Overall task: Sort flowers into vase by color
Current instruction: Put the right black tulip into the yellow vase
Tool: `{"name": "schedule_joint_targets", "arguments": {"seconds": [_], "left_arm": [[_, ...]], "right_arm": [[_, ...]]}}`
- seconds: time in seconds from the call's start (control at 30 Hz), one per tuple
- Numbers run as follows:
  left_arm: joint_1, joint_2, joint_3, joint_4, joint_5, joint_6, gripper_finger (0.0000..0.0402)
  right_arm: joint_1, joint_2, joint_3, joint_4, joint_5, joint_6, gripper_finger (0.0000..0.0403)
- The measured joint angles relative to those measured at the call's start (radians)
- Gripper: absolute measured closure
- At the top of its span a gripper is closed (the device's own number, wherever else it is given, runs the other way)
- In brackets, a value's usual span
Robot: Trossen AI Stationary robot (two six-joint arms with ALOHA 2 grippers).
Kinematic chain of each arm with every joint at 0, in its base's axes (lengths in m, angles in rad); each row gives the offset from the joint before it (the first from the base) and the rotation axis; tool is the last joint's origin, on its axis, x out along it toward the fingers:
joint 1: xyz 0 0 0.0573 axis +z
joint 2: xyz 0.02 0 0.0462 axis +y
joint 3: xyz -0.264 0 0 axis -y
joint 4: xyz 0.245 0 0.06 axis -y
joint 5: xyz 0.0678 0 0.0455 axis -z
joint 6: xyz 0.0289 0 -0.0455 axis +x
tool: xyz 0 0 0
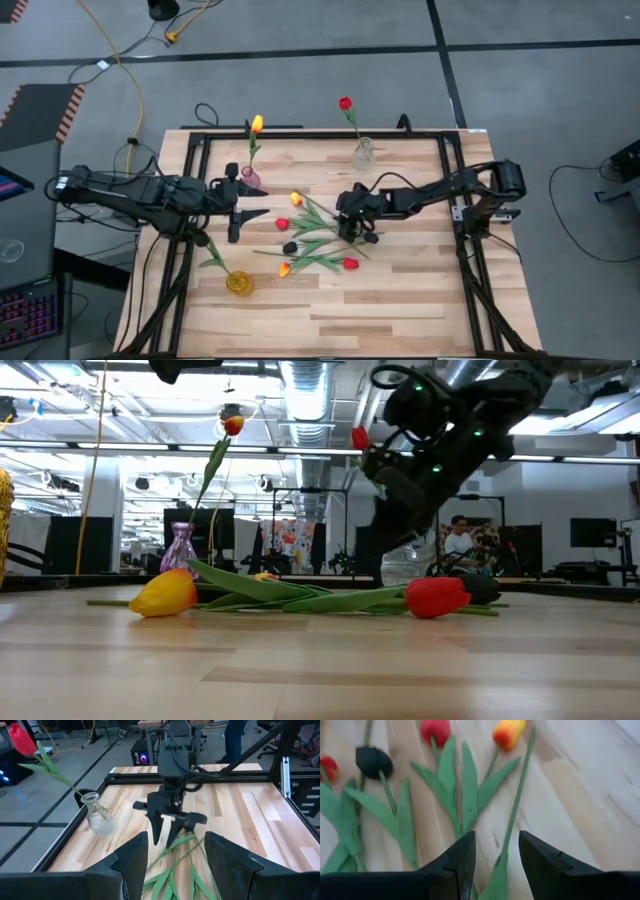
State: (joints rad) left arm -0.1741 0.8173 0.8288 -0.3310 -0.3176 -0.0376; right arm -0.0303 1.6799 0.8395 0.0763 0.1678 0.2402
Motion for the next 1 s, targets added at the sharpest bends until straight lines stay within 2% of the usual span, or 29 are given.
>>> {"name": "schedule_joint_targets", "arguments": {"seconds": [0.43, 0.67, 0.8, 1.0], "left_arm": [[0.000, 0.000, 0.000, -0.018, 0.001, -0.016, 0.0217], [0.000, 0.000, 0.000, -0.019, 0.002, -0.016, 0.0217], [0.000, 0.000, 0.000, -0.020, 0.002, -0.016, 0.0217], [0.000, 0.000, 0.000, -0.019, 0.001, -0.016, 0.0217]], "right_arm": [[-0.041, 0.189, 0.182, -0.221, 0.013, -0.002, 0.0227], [-0.044, 0.212, 0.207, -0.265, 0.013, -0.004, 0.0231], [-0.044, 0.210, 0.207, -0.274, 0.012, -0.004, 0.0256], [-0.044, 0.210, 0.207, -0.275, -0.010, -0.004, 0.0323]]}}
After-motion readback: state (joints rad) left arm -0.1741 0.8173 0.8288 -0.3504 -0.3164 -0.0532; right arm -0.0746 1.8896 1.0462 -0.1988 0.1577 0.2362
